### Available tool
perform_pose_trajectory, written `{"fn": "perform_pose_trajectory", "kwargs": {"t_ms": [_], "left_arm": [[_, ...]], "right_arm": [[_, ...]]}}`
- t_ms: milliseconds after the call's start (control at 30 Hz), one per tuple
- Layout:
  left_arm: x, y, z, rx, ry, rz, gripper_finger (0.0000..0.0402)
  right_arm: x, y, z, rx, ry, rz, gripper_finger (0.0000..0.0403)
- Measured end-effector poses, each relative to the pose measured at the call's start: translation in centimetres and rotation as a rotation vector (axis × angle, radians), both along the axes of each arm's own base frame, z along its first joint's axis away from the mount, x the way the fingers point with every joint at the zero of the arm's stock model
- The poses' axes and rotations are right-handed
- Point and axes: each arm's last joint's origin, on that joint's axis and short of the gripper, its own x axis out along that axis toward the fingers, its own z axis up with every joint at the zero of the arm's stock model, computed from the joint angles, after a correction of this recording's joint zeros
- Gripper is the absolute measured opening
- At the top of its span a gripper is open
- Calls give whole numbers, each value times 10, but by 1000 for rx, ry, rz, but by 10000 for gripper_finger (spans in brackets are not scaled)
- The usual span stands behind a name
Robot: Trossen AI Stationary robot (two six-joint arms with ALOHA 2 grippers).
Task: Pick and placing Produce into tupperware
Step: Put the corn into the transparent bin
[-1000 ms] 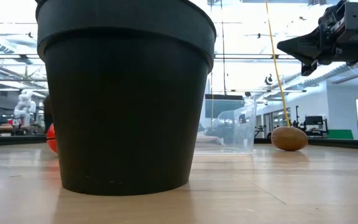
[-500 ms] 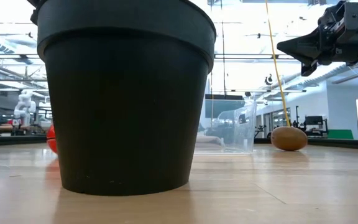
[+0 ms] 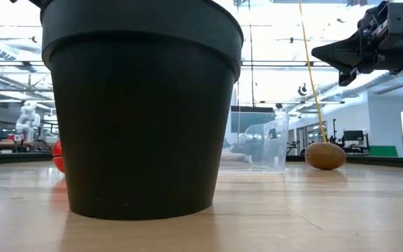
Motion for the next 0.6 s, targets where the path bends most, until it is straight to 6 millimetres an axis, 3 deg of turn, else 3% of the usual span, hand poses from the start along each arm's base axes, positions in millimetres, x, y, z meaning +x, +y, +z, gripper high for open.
{"fn": "perform_pose_trajectory", "kwargs": {"t_ms": [267, 600], "left_arm": [[-15, -9, 16, 133, -158, -94, 215], [-19, -10, -22, 151, -181, -91, 206]], "right_arm": [[0, 0, 0, 0, 3, 0, 0], [0, 0, -1, 1, 11, 0, 0]]}}
